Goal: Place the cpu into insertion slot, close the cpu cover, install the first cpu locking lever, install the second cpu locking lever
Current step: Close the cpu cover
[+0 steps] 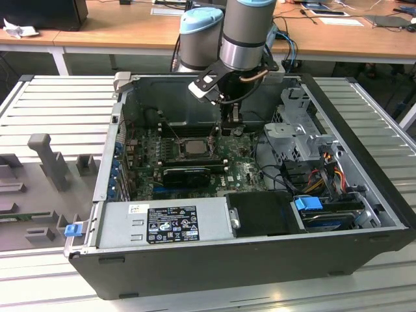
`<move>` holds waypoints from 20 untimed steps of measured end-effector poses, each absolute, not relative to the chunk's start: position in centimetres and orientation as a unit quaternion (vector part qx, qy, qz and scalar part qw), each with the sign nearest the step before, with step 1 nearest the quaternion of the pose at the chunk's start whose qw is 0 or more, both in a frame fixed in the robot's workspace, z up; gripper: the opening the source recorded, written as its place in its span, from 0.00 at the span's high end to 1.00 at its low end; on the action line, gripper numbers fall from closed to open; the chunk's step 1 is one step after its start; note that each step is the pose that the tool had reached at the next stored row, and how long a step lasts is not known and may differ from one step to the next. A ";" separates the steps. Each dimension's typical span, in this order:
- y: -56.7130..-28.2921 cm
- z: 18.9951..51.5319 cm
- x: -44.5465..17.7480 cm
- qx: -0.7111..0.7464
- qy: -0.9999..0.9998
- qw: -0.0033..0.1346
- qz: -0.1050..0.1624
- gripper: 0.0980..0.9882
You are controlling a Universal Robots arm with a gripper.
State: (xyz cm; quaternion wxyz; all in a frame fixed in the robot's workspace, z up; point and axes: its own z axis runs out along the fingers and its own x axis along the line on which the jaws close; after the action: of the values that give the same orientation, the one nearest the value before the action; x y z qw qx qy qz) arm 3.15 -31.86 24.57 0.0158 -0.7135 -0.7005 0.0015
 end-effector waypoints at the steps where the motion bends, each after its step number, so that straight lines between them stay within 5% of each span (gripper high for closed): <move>1: -31.9 24.5 2.8 -0.713 -0.701 0.016 0.001 0.99; 20: -31.9 22.9 -2.3 -0.706 -0.708 0.012 -0.002 0.99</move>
State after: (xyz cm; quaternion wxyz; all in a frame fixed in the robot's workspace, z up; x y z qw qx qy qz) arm -2.32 -31.86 22.92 0.0120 -0.7059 -0.7082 -0.0022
